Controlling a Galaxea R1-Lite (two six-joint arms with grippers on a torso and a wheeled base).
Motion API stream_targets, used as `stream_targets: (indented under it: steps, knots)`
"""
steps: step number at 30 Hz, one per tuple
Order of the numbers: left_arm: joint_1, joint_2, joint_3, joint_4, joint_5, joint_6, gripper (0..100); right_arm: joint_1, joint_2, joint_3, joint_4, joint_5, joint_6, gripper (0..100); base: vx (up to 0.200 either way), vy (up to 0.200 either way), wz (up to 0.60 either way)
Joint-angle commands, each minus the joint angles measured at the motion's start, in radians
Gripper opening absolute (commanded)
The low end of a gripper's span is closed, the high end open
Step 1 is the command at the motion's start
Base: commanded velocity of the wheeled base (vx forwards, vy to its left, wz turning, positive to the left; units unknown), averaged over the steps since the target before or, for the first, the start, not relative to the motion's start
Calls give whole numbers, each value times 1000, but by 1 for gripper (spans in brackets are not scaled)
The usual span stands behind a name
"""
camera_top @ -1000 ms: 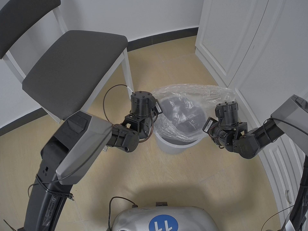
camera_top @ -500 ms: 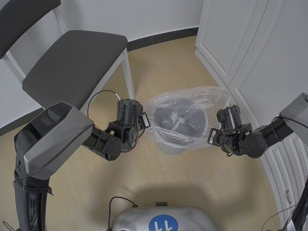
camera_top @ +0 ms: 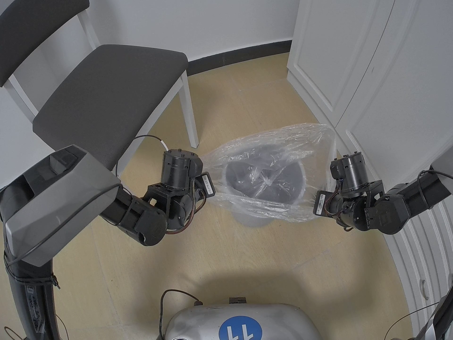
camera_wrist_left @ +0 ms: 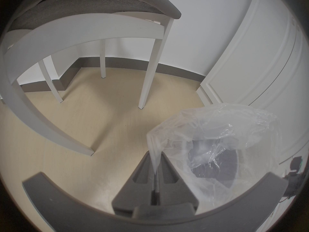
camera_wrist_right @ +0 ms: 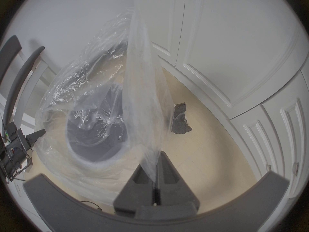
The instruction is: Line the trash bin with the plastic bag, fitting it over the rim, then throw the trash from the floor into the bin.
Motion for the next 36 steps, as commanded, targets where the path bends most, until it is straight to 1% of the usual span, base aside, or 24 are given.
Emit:
stream_targets:
  steps: [1, 9, 15, 16, 20, 22, 26, 28, 31, 34, 36]
  knots:
    - [-12, -21, 42, -7, -1, -3, 0, 4, -11, 22, -1, 0, -18, 0, 0, 0, 0]
    - [-34, 13, 42, -11, -6, -12, 0, 6, 40, 25, -6, 0, -27, 0, 0, 0, 0]
    - [-31, 50, 40, -92, 6, -28, 0, 6, 141, -19, -29, -7, -7, 0, 0, 0, 0]
    - [-26, 52, 43, -127, 8, -25, 0, 6, 163, -29, -47, -7, 1, 0, 0, 0, 0]
    - [-17, 48, 45, -198, 8, -15, 0, 18, 206, -26, -147, -12, 34, 0, 0, 0, 0]
    - [-15, 48, 46, -212, 8, -12, 0, 20, 212, -18, -185, -12, 31, 0, 0, 0, 0]
    - [-17, 48, 51, -215, 9, -11, 0, 27, 201, -6, -194, -14, 31, 0, 0, 0, 0]
    - [-15, 42, 68, -224, 22, -11, 0, 30, 184, 5, -194, -14, 31, 0, 0, 0, 0]
    - [-5, 22, 132, -267, 69, -6, 0, 40, 153, 22, -196, -14, 25, 0, 0, 0, 0]
    - [17, 21, 201, -350, 71, 1, 0, 40, 141, 25, -194, -14, 24, 0, 0, 0, 0]
    - [47, 32, 240, -435, 68, 34, 0, 40, 133, 34, -194, -14, 20, 0, 0, 0, 0]
